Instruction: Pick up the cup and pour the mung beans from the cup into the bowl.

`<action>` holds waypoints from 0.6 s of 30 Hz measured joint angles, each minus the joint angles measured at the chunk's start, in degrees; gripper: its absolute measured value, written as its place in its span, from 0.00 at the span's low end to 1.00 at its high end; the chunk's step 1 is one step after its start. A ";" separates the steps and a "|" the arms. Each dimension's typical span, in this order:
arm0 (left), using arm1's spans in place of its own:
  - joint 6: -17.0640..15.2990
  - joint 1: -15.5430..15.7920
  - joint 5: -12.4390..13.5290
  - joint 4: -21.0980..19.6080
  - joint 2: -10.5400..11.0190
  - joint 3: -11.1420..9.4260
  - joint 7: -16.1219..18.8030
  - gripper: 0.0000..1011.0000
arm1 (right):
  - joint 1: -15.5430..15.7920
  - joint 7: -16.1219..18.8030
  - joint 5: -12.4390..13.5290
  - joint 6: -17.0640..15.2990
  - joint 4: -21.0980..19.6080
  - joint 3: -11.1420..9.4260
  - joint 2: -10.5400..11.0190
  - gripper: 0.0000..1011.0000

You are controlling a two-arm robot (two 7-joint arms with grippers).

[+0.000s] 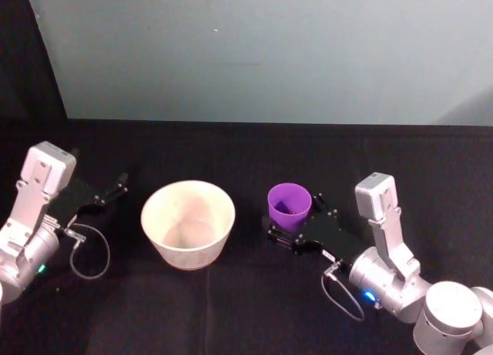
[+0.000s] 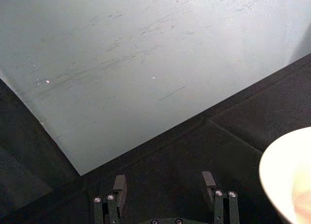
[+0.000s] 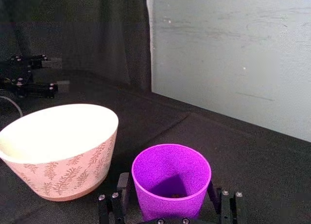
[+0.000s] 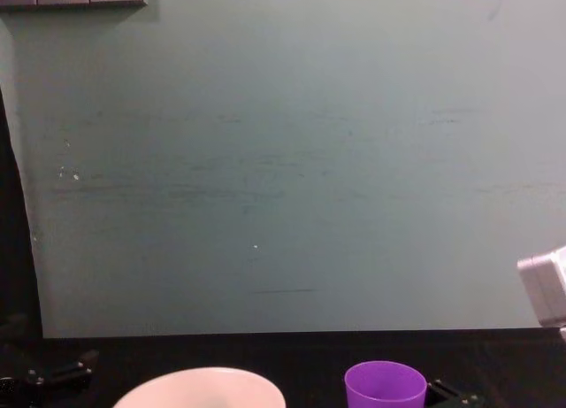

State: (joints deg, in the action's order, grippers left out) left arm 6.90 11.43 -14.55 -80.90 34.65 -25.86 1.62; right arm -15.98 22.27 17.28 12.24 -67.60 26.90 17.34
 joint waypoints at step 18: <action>0.00 0.00 0.00 0.00 0.00 0.00 0.00 1.00 | 0.69 1.29 -1.10 -0.52 0.22 -2.01 -1.40 0.87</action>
State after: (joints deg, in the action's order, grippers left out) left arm 6.90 11.43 -14.55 -80.90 34.64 -25.86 1.62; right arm -15.29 23.56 16.18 11.72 -67.38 24.89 15.94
